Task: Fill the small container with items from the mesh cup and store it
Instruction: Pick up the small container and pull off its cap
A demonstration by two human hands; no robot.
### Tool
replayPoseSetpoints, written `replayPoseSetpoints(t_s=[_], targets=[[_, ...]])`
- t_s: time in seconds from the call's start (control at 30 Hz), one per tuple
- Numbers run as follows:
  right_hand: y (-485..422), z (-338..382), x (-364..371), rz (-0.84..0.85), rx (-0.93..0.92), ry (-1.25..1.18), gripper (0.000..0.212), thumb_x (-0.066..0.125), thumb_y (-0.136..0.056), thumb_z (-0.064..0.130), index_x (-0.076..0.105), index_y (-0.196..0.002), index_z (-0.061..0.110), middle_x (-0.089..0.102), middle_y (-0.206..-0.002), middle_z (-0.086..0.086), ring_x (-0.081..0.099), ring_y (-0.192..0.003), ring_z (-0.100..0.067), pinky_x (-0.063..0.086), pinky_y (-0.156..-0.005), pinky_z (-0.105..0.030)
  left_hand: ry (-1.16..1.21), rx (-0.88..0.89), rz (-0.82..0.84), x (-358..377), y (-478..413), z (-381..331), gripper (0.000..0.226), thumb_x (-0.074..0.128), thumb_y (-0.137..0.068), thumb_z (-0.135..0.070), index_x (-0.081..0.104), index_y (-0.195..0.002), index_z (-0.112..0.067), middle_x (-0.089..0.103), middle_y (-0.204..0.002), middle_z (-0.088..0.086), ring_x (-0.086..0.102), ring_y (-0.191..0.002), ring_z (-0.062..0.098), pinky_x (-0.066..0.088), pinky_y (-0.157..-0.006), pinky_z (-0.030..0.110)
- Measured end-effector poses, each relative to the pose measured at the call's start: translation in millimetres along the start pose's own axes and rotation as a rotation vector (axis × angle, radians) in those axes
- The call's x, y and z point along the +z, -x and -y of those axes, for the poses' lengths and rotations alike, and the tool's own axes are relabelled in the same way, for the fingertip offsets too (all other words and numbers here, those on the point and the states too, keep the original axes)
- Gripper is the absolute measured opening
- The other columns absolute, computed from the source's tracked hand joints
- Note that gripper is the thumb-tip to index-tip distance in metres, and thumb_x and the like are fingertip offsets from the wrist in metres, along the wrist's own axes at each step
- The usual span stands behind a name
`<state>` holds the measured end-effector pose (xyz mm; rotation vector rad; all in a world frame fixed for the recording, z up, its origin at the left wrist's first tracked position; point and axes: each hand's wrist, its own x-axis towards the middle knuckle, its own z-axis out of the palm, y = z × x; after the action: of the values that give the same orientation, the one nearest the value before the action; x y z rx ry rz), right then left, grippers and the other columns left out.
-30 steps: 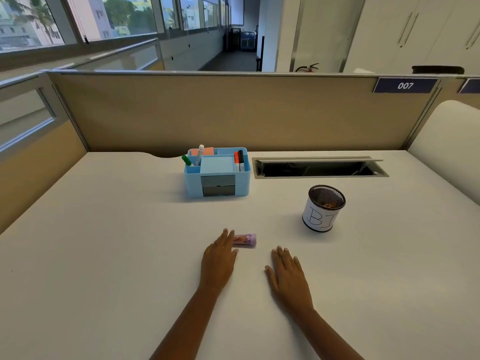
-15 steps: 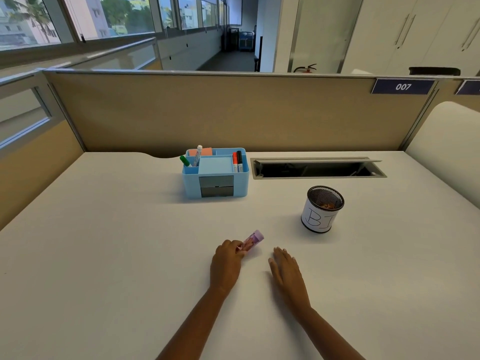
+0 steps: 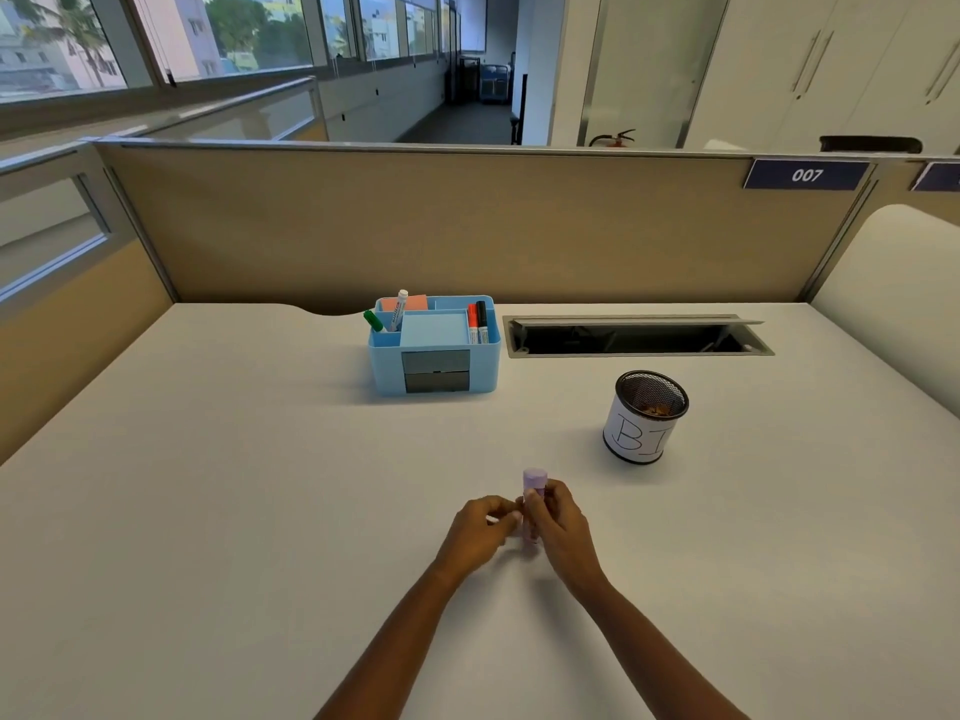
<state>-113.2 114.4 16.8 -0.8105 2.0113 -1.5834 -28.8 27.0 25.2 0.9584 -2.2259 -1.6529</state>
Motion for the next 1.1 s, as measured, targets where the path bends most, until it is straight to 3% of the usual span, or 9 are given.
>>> replayPoseSetpoints(t_s=[0.1,0.2,0.33,0.5,0.6,0.73,0.9,1.1], targets=[[4,2,-1,0.092,-0.011,0.132,0.019,0.038,-0.094,0.032,0.050,-0.092,0.018,0.061,-0.084,0.001,0.057,-0.079,-0.015,0.045,-0.069,-0.019,0.122,-0.014,-0.142,-4,-2,-8,0.026,0.045,-0.094,-0.023,0.056,-0.110,-0.005,0.063,-0.106,0.015,0.059,-0.086,0.022,0.047,-0.058,0.018],[8,2,-1,0.191,-0.084,0.325,0.019,0.034,-0.095,0.027,0.047,-0.102,0.015,0.060,-0.098,-0.002,0.056,-0.083,-0.012,0.043,-0.071,-0.017,0.136,-0.024,-0.147,-3,-4,-16,0.030,0.049,-0.092,-0.029,0.055,-0.110,-0.006,0.060,-0.100,0.008,0.059,-0.082,0.021,0.048,-0.056,0.016],[11,3,1,0.141,-0.123,0.485,0.014,0.037,-0.095,0.030,0.042,-0.096,0.017,0.060,-0.087,-0.002,0.051,-0.065,-0.006,0.038,-0.051,-0.012,0.054,0.020,-0.163,0,-4,-16,0.025,0.057,-0.088,-0.025,0.060,-0.105,-0.007,0.066,-0.102,0.015,0.061,-0.078,0.017,0.049,-0.053,0.013],[11,6,-1,0.072,-0.189,0.629,0.022,0.039,-0.093,0.034,0.044,-0.104,0.016,0.058,-0.077,0.005,0.049,-0.056,-0.004,0.030,-0.047,-0.013,0.050,0.030,-0.149,2,-2,-19,0.027,0.058,-0.087,-0.025,0.061,-0.104,-0.004,0.068,-0.101,0.019,0.061,-0.078,0.017,0.049,-0.055,0.014],[10,8,-3,0.052,-0.221,0.693,0.026,0.040,-0.093,0.037,0.045,-0.107,0.015,0.067,-0.083,-0.003,0.061,-0.067,-0.019,0.035,-0.054,-0.022,0.047,0.032,-0.158,3,-1,-20,0.027,0.058,-0.087,-0.024,0.062,-0.102,-0.002,0.068,-0.102,0.020,0.061,-0.080,0.019,0.050,-0.057,0.016],[10,7,-4,0.035,-0.258,0.741,0.029,0.040,-0.093,0.038,0.045,-0.110,0.016,0.070,-0.087,-0.005,0.064,-0.073,-0.023,0.036,-0.056,-0.024,0.051,0.019,-0.160,3,-1,-20,0.026,0.059,-0.087,-0.024,0.063,-0.101,-0.002,0.069,-0.101,0.021,0.061,-0.079,0.019,0.050,-0.056,0.015],[11,8,-5,0.035,-0.269,0.760,0.035,0.038,-0.093,0.040,0.043,-0.118,0.017,0.071,-0.090,-0.007,0.066,-0.075,-0.024,0.049,-0.063,-0.029,0.079,0.011,-0.178,3,0,-20,0.026,0.059,-0.087,-0.021,0.061,-0.104,-0.002,0.069,-0.103,0.021,0.064,-0.083,0.023,0.050,-0.055,0.013],[12,5,-5,0.039,-0.252,0.674,0.031,0.037,-0.094,0.039,0.043,-0.115,0.018,0.070,-0.088,-0.004,0.063,-0.071,-0.020,0.036,-0.053,-0.019,0.080,0.020,-0.227,5,0,-20,0.024,0.059,-0.087,-0.020,0.061,-0.105,-0.004,0.068,-0.106,0.020,0.061,-0.082,0.018,0.050,-0.056,0.012]])
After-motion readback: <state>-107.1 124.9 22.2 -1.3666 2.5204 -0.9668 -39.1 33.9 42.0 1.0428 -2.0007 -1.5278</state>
